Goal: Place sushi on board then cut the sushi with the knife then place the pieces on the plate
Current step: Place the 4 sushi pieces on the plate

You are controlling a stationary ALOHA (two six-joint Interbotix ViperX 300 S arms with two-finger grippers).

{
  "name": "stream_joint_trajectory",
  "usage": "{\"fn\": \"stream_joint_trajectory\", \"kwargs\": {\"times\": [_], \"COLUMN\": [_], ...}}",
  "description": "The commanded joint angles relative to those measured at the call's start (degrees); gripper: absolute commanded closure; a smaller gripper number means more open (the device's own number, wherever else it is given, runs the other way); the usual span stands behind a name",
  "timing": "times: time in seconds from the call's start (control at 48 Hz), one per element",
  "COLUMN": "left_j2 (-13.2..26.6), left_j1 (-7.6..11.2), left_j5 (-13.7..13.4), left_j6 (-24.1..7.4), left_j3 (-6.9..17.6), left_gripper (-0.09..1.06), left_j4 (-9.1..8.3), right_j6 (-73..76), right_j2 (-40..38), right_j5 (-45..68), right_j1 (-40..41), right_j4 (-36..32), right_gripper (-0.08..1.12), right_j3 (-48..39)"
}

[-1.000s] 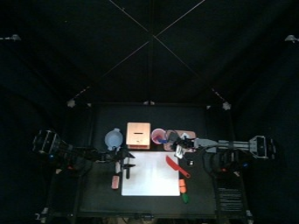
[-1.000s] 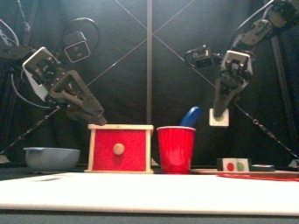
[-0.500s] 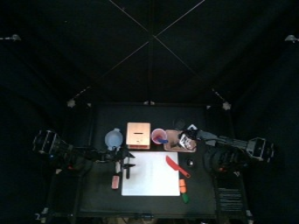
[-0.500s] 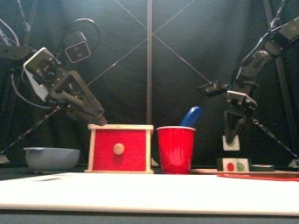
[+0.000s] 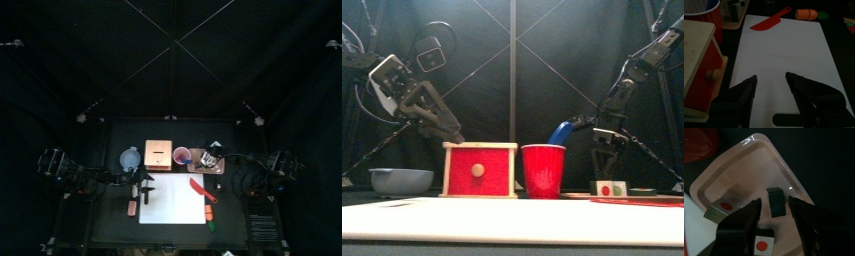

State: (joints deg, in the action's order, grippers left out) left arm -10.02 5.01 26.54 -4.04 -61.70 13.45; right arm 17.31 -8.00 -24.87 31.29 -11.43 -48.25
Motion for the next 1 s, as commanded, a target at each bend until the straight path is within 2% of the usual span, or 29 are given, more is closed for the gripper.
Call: {"fn": "stream_joint_trajectory", "kwargs": {"times": [0.021,0.25,0.438,0.708,1.0], "left_j2": [-0.18,-0.26,-1.32,-5.27,-8.53], "left_j1": [-0.09,-0.09,-0.18,0.18,0.18], "left_j5": [0.35,0.26,0.26,0.35,0.35], "left_j6": [0.00,-0.18,-0.18,0.00,0.00], "left_j3": [0.53,0.70,0.70,-1.14,-2.37], "left_gripper": [0.11,0.11,0.11,0.11,0.11], "left_j4": [0.00,-0.09,0.00,0.00,0.00], "right_j6": [-0.09,-0.09,-0.18,0.00,0.00], "right_j2": [-2.11,-7.47,-14.41,-24.70,-30.41], "right_j5": [0.26,-0.35,-0.70,2.29,6.94], "right_j1": [0.26,-0.97,-6.24,-15.47,-17.49], "right_j4": [-0.09,0.18,-0.09,0.00,3.69], "right_gripper": [0.17,0.17,0.17,0.17,0.17], "right_j3": [1.23,1.14,0.35,-2.55,-6.06]}}
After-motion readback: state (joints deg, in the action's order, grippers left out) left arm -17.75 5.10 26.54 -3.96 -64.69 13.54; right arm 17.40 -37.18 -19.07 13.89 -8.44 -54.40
